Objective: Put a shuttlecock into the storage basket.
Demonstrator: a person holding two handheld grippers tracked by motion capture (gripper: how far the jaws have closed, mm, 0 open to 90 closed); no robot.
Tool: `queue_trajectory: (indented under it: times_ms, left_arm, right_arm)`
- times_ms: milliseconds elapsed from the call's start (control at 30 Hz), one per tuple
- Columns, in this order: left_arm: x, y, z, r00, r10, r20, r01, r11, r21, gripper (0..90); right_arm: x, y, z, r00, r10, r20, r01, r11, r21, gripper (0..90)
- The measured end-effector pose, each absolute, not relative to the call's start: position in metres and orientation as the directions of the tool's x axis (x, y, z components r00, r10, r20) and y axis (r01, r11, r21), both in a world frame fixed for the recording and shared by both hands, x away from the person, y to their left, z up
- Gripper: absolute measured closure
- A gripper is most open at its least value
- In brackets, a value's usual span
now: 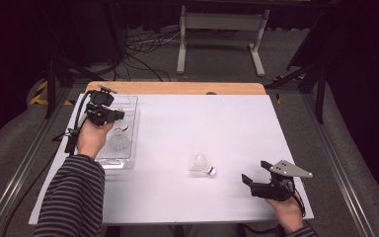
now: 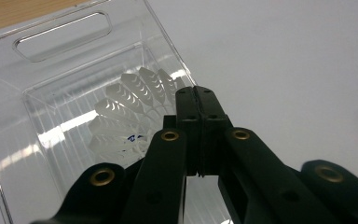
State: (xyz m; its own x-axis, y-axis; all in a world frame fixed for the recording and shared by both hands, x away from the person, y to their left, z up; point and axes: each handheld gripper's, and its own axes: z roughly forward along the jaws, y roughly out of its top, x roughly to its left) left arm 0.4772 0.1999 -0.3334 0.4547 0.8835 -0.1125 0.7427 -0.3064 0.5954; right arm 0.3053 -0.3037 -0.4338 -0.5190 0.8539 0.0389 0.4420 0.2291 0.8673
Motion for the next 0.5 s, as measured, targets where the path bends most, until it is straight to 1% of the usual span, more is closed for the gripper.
queue_trajectory:
  times_ms: [500]
  left_arm:
    - [0.4830, 0.2007, -0.3440, 0.440, 0.891, -0.108, 0.754, -0.302, 0.583, 89.7]
  right_arm:
    - [0.3052, -0.3036, -0.4339, -0.519, 0.854, 0.039, 0.442, 0.229, 0.867, 11.2]
